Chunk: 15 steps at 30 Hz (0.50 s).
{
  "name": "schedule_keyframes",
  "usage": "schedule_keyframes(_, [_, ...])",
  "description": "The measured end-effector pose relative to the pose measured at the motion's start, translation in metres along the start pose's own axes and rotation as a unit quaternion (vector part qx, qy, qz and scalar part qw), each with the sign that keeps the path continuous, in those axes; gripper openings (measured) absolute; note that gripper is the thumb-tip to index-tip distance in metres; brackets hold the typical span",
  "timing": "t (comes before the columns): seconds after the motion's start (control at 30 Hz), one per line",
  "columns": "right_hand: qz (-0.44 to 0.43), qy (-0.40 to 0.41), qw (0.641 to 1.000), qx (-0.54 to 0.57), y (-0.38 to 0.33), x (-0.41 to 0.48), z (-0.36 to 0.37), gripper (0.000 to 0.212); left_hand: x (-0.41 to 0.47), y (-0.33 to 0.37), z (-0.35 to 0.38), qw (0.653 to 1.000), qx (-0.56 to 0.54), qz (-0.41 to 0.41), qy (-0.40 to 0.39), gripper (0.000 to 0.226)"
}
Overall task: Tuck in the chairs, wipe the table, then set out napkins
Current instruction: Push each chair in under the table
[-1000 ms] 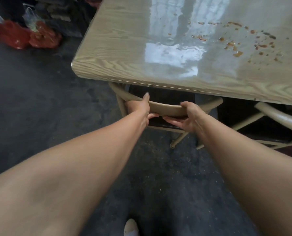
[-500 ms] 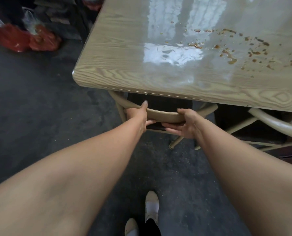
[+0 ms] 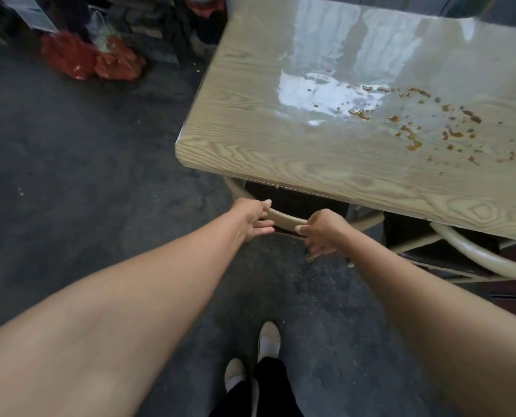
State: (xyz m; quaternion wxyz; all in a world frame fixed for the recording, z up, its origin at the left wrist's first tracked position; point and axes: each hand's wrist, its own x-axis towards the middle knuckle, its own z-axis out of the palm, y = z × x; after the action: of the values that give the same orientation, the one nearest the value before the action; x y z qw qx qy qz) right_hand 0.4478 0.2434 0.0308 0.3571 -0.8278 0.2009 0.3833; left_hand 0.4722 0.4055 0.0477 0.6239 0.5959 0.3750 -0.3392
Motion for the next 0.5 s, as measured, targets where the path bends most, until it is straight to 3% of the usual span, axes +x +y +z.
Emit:
schedule_keyframes(0.23, [-0.075, 0.02, 0.991, -0.113, -0.084, -0.037, -0.003, 0.035, -0.033, 0.033, -0.041, 0.993, 0.095, 0.069, -0.026, 0.029])
schedule_keyframes(0.5, [-0.103, 0.002, 0.99, -0.094, -0.18, -0.01, 0.012, 0.033, -0.028, 0.106, -0.111, 0.963, 0.226, 0.145, -0.007, 0.016])
